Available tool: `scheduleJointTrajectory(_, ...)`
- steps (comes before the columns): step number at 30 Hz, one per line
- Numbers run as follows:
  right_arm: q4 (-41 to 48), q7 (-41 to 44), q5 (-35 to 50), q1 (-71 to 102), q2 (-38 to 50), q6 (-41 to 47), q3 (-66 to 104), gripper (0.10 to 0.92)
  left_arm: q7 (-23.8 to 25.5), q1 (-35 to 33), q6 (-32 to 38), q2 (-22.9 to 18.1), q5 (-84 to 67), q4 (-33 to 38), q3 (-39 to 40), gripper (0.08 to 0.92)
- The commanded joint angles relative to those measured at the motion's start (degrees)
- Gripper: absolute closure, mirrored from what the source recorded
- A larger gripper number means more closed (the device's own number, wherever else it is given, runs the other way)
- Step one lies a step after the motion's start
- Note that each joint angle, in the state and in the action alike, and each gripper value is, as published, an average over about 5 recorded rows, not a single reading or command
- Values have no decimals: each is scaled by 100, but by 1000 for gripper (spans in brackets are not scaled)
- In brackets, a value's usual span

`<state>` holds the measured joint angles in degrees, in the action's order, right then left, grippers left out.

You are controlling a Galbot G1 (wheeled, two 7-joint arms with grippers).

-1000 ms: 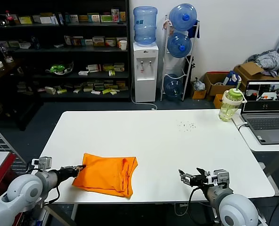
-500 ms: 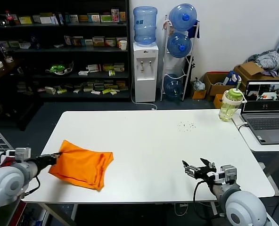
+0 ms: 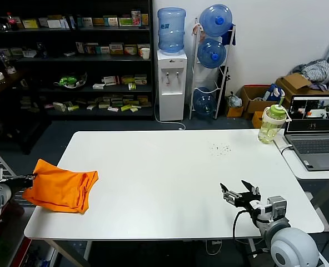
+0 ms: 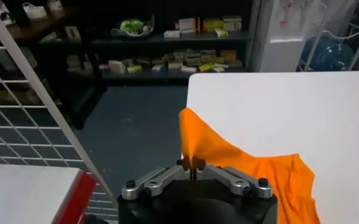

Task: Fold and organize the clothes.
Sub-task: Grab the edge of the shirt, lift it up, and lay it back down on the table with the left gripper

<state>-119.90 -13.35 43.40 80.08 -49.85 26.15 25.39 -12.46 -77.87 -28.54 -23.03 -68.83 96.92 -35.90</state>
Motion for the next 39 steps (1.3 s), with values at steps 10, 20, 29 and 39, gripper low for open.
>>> scheduleJointTrajectory(10, 37, 85, -579, 204, -246, -114, 90, 203, -3389, 2898, -163, -1558, -3256, 2269, 3760, 893)
scheduleJointTrajectory(20, -81, -85, -549, 284, -312, 134, 165, 203, -3979, 5056, 45, -4430, -3078, 647, 5477, 893)
scheduleJointTrajectory(29, -24, -107, -497, 272, -325, 160, 168, 203, -3845, 5194, 32, -5155, -2574, -315, 5722, 893)
scheduleJointTrajectory(39, -1, -109, -457, 244, -304, 168, 142, 203, -3714, 5055, 55, -5224, -2152, -562, 5591, 893)
